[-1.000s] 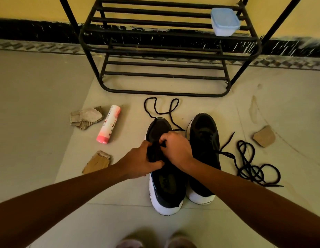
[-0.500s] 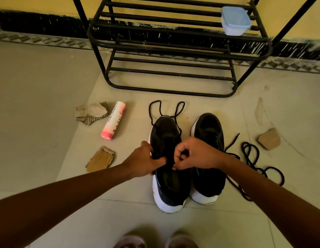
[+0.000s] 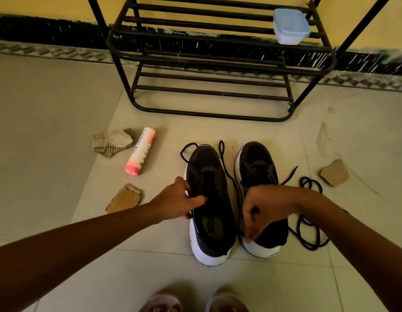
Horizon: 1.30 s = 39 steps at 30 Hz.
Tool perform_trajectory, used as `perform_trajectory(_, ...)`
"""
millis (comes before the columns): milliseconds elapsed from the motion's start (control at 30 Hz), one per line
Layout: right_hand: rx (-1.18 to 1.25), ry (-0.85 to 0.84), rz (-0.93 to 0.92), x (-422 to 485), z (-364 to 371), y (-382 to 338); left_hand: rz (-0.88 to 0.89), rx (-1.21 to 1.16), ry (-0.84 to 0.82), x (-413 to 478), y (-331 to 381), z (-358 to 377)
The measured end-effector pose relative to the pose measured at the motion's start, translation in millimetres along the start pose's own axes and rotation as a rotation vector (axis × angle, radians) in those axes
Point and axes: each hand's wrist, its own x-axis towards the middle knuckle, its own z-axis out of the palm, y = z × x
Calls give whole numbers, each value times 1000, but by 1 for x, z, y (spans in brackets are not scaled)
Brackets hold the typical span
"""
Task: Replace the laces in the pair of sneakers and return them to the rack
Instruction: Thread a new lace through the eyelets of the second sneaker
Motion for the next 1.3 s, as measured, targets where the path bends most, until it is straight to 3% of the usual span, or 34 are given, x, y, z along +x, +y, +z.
perform_trajectory(100, 232, 440, -29, 12, -3, -1, -23, -3, -19, -1, 3, -1)
perform_trajectory(167, 245, 665, -7, 27, -5, -4, -34, -11, -25, -3, 5, -1)
perform_trajectory(400, -161, 770, 207, 87, 18, -24, -12, -74, -11, -8, 8, 0)
perform_trajectory(600, -43, 895, 271, 101, 23, -22, 102, 26, -5, -6, 6, -2)
perform_trajectory(767, 15, 841, 255, 101, 18, -19, 130, 86, 15, -6, 5, -1)
perform_trajectory(867, 181, 750, 126, 93, 11, -11, 99, 34, 3, -7, 4, -2)
perform_trajectory(1033, 520, 549, -79, 63, 5, 1, 39, -46, -19, -5, -1, -4)
perform_trajectory(1300, 637, 224, -236, 45, 11, 5, -79, -132, -54, 2, 1, -5)
